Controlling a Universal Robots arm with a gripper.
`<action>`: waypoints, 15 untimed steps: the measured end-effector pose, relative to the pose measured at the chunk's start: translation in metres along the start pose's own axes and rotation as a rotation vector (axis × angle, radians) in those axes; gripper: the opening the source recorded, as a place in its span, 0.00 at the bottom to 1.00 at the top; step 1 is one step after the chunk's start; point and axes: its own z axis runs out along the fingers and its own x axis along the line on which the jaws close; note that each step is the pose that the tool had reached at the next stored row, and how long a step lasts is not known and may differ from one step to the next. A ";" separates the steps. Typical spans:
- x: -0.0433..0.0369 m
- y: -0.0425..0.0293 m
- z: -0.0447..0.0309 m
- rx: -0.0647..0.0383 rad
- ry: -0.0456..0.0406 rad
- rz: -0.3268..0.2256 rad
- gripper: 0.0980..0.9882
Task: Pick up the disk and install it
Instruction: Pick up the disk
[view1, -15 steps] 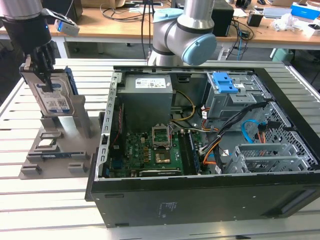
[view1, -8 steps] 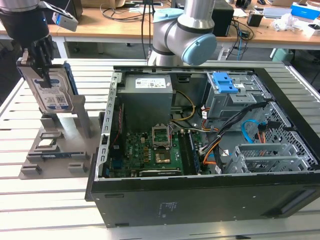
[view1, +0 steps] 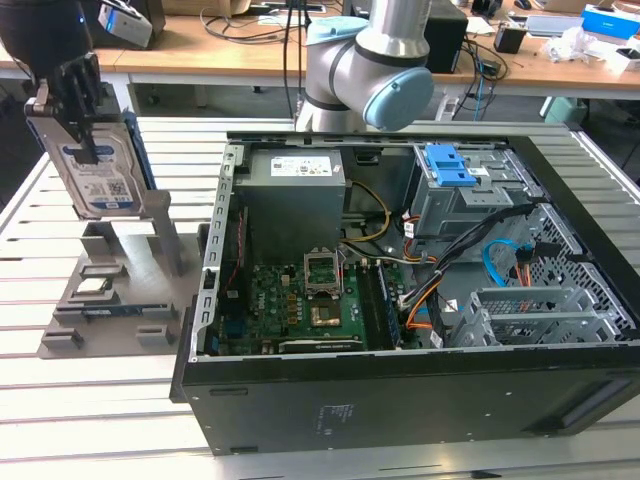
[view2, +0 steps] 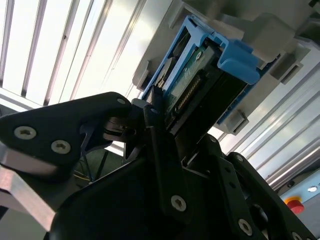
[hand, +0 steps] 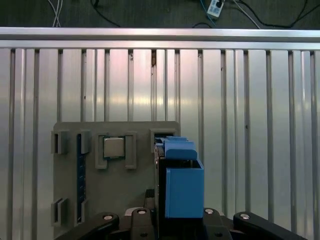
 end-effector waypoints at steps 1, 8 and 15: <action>0.0000 0.0000 -0.0012 0.000 0.0000 0.000 0.29; -0.0001 0.0006 -0.0160 0.000 0.0001 0.000 0.29; -0.0002 0.0008 -0.0243 0.000 0.0001 0.000 0.29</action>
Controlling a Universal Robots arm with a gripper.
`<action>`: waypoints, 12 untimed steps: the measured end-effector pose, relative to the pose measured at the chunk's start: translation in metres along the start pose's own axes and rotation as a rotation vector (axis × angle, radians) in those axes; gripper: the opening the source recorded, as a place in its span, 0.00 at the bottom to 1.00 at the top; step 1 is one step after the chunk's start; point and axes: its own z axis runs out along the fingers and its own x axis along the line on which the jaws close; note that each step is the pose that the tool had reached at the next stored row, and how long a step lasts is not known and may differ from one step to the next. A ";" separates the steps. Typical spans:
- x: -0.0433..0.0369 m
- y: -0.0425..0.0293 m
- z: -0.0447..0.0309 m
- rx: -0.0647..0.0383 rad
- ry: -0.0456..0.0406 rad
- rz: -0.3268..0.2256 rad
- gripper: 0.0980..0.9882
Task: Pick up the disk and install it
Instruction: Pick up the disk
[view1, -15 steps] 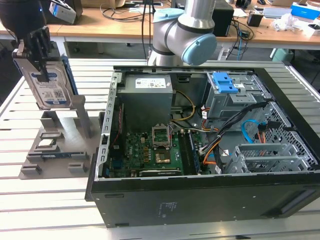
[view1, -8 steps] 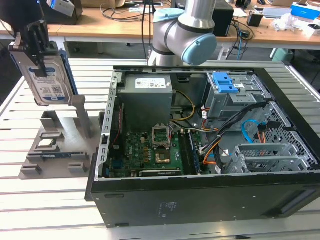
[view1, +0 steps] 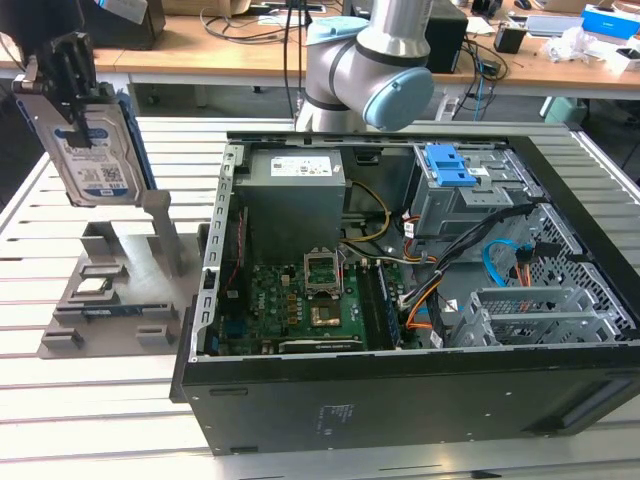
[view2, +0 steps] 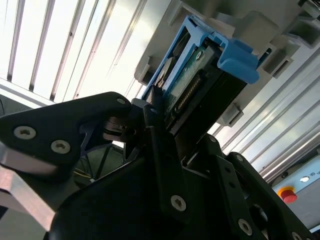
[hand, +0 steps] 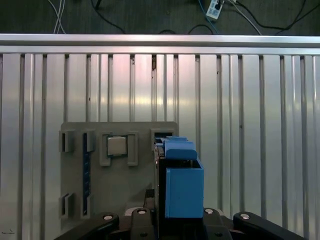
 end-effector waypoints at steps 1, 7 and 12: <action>0.0000 0.0001 -0.0025 0.000 0.0000 0.000 0.29; -0.0001 0.0004 -0.0134 0.000 0.0000 0.000 0.29; -0.0001 0.0005 -0.0205 0.000 0.0000 0.000 0.29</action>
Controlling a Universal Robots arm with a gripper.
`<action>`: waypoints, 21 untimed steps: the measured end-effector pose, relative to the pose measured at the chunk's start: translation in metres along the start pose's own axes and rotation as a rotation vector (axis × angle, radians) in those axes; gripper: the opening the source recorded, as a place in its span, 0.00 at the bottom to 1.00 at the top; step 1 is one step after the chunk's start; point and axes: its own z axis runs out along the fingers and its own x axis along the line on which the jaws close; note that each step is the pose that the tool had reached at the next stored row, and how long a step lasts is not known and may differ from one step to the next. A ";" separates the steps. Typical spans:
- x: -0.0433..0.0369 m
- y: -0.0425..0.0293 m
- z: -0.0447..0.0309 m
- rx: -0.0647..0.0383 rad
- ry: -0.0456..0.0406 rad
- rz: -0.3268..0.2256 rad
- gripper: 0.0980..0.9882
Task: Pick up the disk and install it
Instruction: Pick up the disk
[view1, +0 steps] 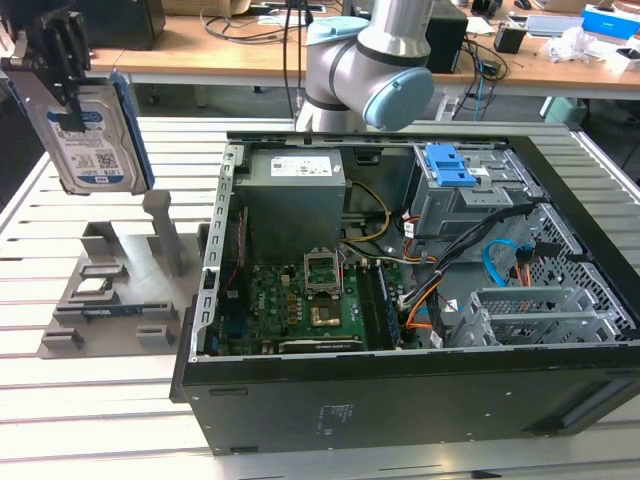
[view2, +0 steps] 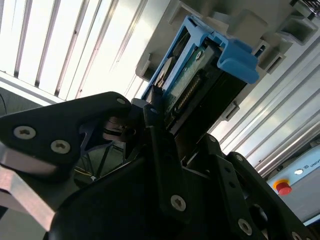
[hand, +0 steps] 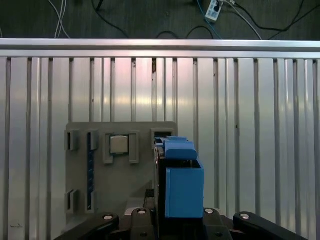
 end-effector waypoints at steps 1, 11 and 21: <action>0.0000 0.0000 -0.0013 0.000 0.0000 0.000 0.29; -0.0002 0.0006 -0.0243 0.000 0.0000 0.000 0.29; -0.0002 0.0010 -0.0427 0.000 0.0001 0.000 0.29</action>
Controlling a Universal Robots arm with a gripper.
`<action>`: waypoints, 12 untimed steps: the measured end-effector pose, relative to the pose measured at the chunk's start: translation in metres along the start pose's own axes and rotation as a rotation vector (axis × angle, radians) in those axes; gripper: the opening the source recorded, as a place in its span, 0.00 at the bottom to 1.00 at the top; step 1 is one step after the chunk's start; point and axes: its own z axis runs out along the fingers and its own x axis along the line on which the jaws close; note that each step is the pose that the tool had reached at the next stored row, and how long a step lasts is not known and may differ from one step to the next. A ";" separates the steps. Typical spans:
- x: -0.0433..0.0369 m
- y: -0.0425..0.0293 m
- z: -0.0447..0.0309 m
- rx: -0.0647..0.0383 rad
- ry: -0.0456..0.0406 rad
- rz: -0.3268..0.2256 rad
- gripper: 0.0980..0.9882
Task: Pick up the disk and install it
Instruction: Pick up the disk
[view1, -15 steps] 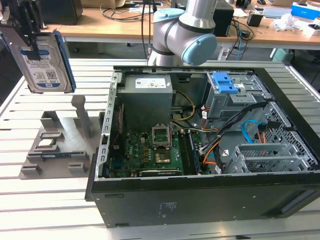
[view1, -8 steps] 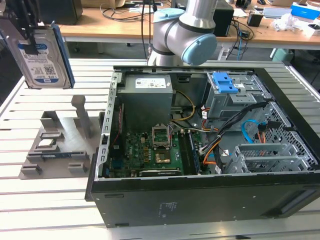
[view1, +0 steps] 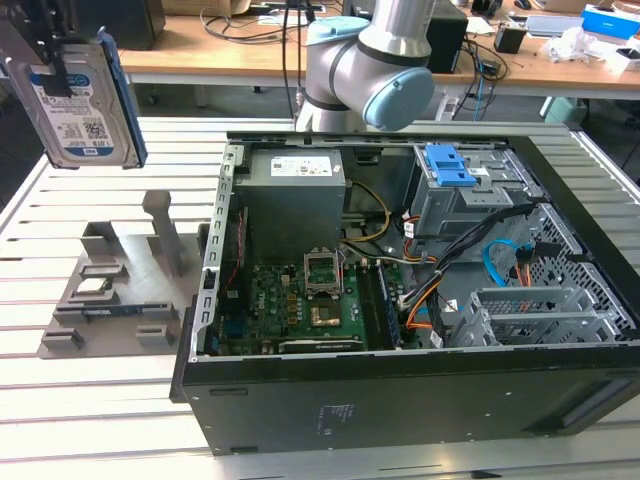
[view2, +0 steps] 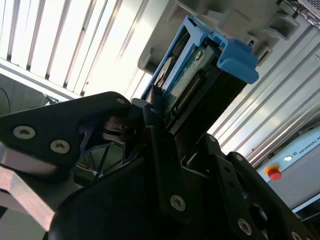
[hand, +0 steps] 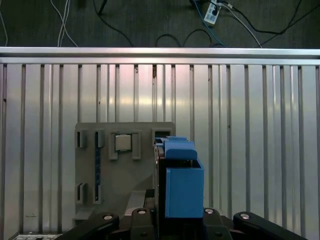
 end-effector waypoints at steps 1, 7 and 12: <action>0.0000 0.0000 -0.0016 0.000 0.0001 0.000 0.29; -0.0001 0.0003 -0.0143 0.000 0.0001 0.000 0.29; -0.0002 0.0004 -0.0221 -0.001 0.0001 0.000 0.29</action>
